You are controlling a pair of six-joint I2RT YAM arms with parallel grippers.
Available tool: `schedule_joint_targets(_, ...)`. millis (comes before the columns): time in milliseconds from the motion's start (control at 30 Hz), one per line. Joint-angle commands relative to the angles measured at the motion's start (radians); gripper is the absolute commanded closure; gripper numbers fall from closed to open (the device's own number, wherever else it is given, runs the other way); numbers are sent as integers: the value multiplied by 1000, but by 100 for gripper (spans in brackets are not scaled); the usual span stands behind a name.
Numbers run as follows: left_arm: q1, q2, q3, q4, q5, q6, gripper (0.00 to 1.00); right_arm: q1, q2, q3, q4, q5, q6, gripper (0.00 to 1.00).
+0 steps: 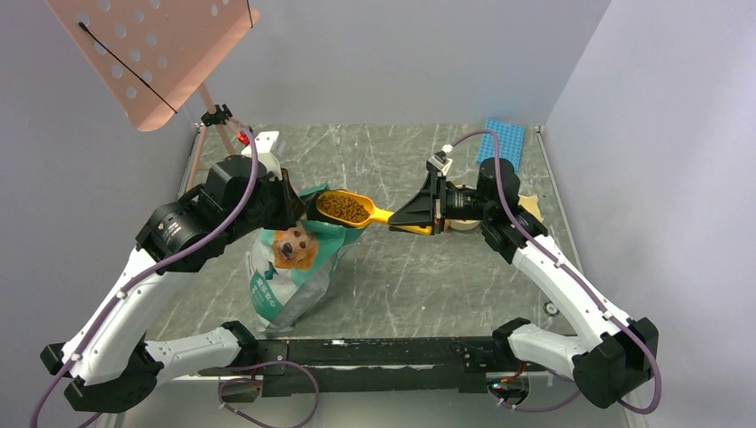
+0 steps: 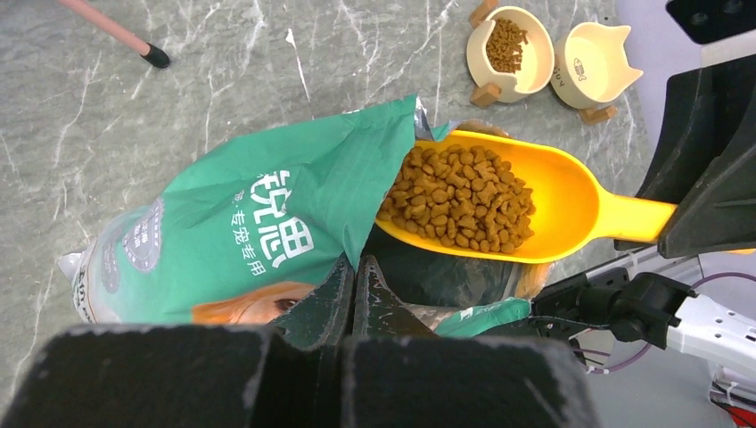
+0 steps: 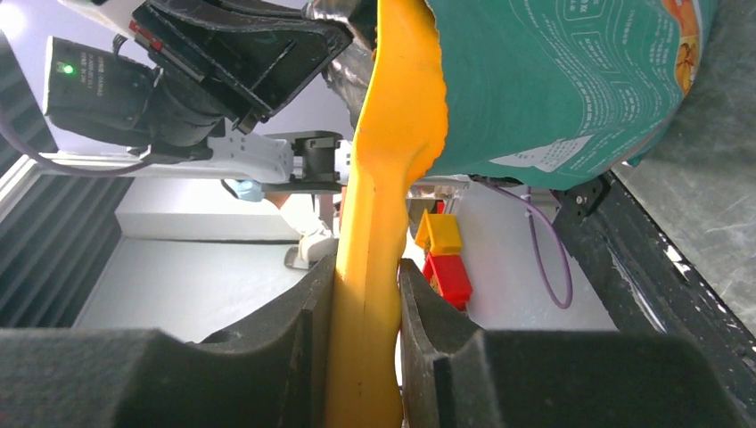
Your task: Serve the pet food
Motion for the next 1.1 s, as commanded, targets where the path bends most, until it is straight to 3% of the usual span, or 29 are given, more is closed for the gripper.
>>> schedule_joint_targets(0,-3,-35,39,48,-38,-6,100,-11,-14,-49,239,-13,114,100)
schedule_joint_targets(67,-2,-33,47,39,-54,-16,100,-11,-15,-62,274,-25,136,100)
schedule_joint_targets(200,-2,-16,81,-39,-160,-62,100,-47,-83,-23,124,-58,52,100)
schedule_joint_targets(367,-2,5,116,-98,-236,-85,100,-99,-162,-49,90,-104,36,100)
schedule_joint_targets(533,-2,15,106,-90,-241,-98,100,-148,-219,-115,272,-122,179,100)
schedule_joint_targets(667,-3,42,140,-134,-266,-115,100,-218,-238,-109,294,-134,199,100)
schedule_joint_targets(933,-3,-5,91,-69,-215,-76,100,-519,-203,-186,506,-209,279,100)
schedule_joint_targets(1067,-2,-19,93,-68,-185,-59,100,-660,-153,-279,752,-210,388,100)
